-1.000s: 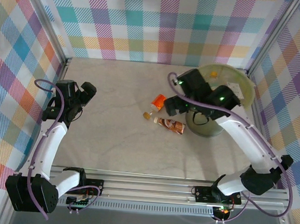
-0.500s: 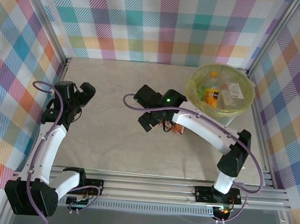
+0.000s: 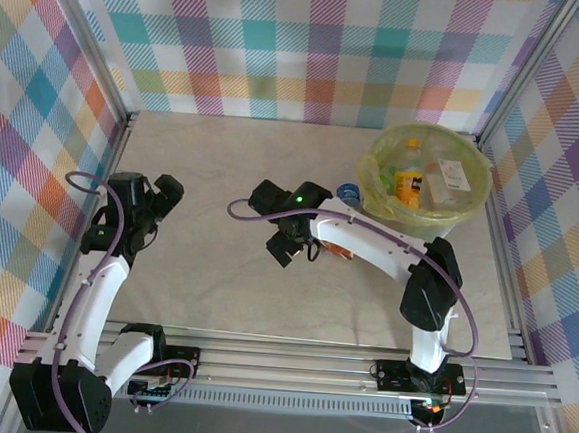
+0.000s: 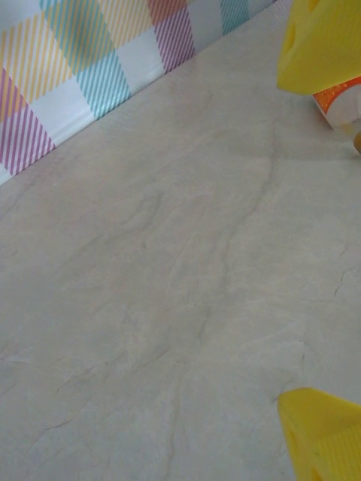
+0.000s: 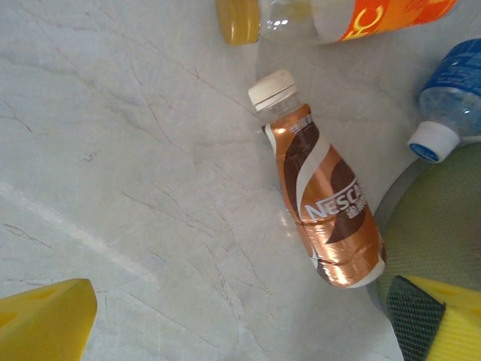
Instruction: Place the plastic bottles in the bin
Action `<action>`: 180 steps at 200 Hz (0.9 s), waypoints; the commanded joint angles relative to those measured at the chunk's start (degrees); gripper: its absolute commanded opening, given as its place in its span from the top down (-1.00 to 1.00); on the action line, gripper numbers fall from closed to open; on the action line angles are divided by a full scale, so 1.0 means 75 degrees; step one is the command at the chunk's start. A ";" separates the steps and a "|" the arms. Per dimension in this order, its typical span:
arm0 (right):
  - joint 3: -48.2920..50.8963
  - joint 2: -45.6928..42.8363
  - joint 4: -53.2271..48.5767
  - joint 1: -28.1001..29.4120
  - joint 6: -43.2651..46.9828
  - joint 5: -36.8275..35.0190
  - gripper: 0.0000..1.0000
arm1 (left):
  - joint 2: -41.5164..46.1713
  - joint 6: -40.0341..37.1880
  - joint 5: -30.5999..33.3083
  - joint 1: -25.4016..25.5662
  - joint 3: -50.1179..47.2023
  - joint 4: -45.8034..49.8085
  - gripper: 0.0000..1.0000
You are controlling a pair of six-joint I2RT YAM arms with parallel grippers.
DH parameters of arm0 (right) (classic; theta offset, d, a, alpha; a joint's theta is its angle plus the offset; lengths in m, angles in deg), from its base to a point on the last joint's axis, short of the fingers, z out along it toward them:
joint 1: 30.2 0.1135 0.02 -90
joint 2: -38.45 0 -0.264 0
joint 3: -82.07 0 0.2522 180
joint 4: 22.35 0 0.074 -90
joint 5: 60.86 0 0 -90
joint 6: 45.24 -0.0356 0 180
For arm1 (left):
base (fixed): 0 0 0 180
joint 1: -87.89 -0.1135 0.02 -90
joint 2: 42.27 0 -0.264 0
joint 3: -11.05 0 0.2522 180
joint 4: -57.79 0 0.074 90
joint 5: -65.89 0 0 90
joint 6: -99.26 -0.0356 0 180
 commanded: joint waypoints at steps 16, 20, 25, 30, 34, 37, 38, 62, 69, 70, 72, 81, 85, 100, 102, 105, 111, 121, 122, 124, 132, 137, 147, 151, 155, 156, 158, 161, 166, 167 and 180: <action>0.0476 0.0016 0.0376 -0.0263 0.0004 0.0254 -0.99 | 0.0529 -0.0157 -0.0447 0.0044 -0.0691 -0.0514 -1.00; 0.0524 -0.0002 0.0426 -0.0288 -0.0001 0.0262 -0.99 | 0.0573 -0.0133 -0.0514 0.0055 -0.0780 -0.0573 -1.00; 0.0594 -0.0013 0.0472 -0.0328 0.0007 0.0276 -0.99 | 0.0626 -0.0120 -0.0613 0.0056 -0.0880 -0.0642 -1.00; 0.0666 -0.0014 0.0520 -0.0355 -0.0004 0.0290 -0.99 | 0.0682 -0.0086 -0.0723 0.0056 -0.0993 -0.0717 -1.00; 0.0719 -0.0026 0.0544 -0.0377 0.0001 0.0288 -0.99 | 0.0715 -0.0081 -0.0817 0.0056 -0.1093 -0.0761 -1.00; 0.0760 -0.0038 0.0573 -0.0395 0.0001 0.0294 -0.99 | 0.0736 -0.0075 -0.0867 0.0056 -0.1152 -0.0808 -1.00; 0.0772 -0.0039 0.0584 -0.0402 0.0007 0.0296 -0.99 | 0.0748 -0.0068 -0.0894 0.0056 -0.1173 -0.0822 -1.00; 0.1036 -0.0130 0.0768 -0.0535 0.0065 0.0312 -0.99 | 0.0926 0.0052 -0.1174 0.0063 -0.1662 -0.0933 -1.00; 0.1106 -0.0156 0.0824 -0.0560 0.0089 0.0319 -0.99 | 0.0967 0.0107 -0.1251 0.0062 -0.1814 -0.0992 -1.00; 0.1115 -0.0156 0.0833 -0.0567 0.0092 0.0320 -0.99 | 0.0981 0.0111 -0.1262 0.0065 -0.1837 -0.1013 -1.00; 0.1130 -0.0171 0.0854 -0.0578 0.0100 0.0320 -0.99 | 0.1003 0.0135 -0.1294 0.0067 -0.1884 -0.1038 -1.00; 0.1218 -0.0188 0.0913 -0.0617 0.0121 0.0341 -0.99 | 0.1061 0.0252 -0.1449 0.0082 -0.2079 -0.1183 -1.00; 0.1240 -0.0206 0.0939 -0.0630 0.0136 0.0350 -0.99 | 0.1098 0.0315 -0.1510 0.0082 -0.2154 -0.1263 -1.00; 0.1371 -0.0239 0.1042 -0.0676 0.0197 0.0356 -0.99 | 0.1167 0.0545 -0.1702 0.0120 -0.2422 -0.1689 -1.00; 0.1385 -0.0250 0.1055 -0.0678 0.0209 0.0356 -0.99 | 0.1176 0.0572 -0.1718 0.0125 -0.2455 -0.1731 -1.00; 0.1408 -0.0258 0.1077 -0.0677 0.0221 0.0359 -0.99 | 0.1182 0.0615 -0.1745 0.0135 -0.2503 -0.1785 -1.00; 0.1448 -0.0268 0.1127 -0.0689 0.0245 0.0367 -0.99 | 0.1194 0.0678 -0.1763 0.0170 -0.2573 -0.1866 -1.00; 0.1518 -0.0278 0.1213 -0.0691 0.0300 0.0399 -0.99 | 0.1194 0.0743 -0.1741 0.0213 -0.2667 -0.1952 -1.00; 0.1526 -0.0282 0.1227 -0.0691 0.0303 0.0401 -0.99 | 0.1194 0.0746 -0.1742 0.0217 -0.2668 -0.1956 -1.00; 0.1532 -0.0285 0.1242 -0.0697 0.0305 0.0402 -0.99 | 0.1194 0.0762 -0.1734 0.0228 -0.2687 -0.1965 -1.00; 0.1574 -0.0272 0.1306 -0.0702 0.0328 0.0437 -0.99 | 0.1174 0.0762 -0.1705 0.0264 -0.2713 -0.1977 -1.00; 0.1591 -0.0255 0.1339 -0.0714 0.0341 0.0438 -0.99 | 0.1155 0.0763 -0.1698 0.0297 -0.2722 -0.1977 -1.00; 0.1626 -0.0234 0.1373 -0.0735 0.0364 0.0439 -0.99 | 0.1125 0.0736 -0.1682 0.0330 -0.2728 -0.1972 -1.00; 0.1641 -0.0236 0.1392 -0.0743 0.0365 0.0437 -0.99 | 0.1108 0.0726 -0.1673 0.0338 -0.2735 -0.1982 -1.00; 0.1659 -0.0225 0.1407 -0.0749 0.0375 0.0438 -0.99 | 0.1092 0.0715 -0.1672 0.0348 -0.2739 -0.1983 -1.00; 0.1661 -0.0220 0.1411 -0.0755 0.0376 0.0438 -0.99 | 0.1090 0.0720 -0.1666 0.0354 -0.2739 -0.1989 -1.00; 0.1671 -0.0217 0.1423 -0.0760 0.0376 0.0438 -0.99 | 0.1080 0.0721 -0.1659 0.0359 -0.2740 -0.1994 -1.00; 0.1690 -0.0224 0.1435 -0.0764 0.0382 0.0438 -0.99 | 0.1064 0.0708 -0.1652 0.0369 -0.2748 -0.2001 -1.00; 0.1723 -0.0236 0.1462 -0.0781 0.0394 0.0448 -0.99 | 0.1038 0.0713 -0.1660 0.0389 -0.2751 -0.2013 -1.00; 0.1728 -0.0237 0.1462 -0.0783 0.0397 0.0449 -0.99 | 0.1028 0.0713 -0.1655 0.0393 -0.2751 -0.2016 -1.00; 0.1829 -0.0251 0.1537 -0.0807 0.0440 0.0484 -0.99 | 0.0943 0.0699 -0.1652 0.0431 -0.2751 -0.2036 -1.00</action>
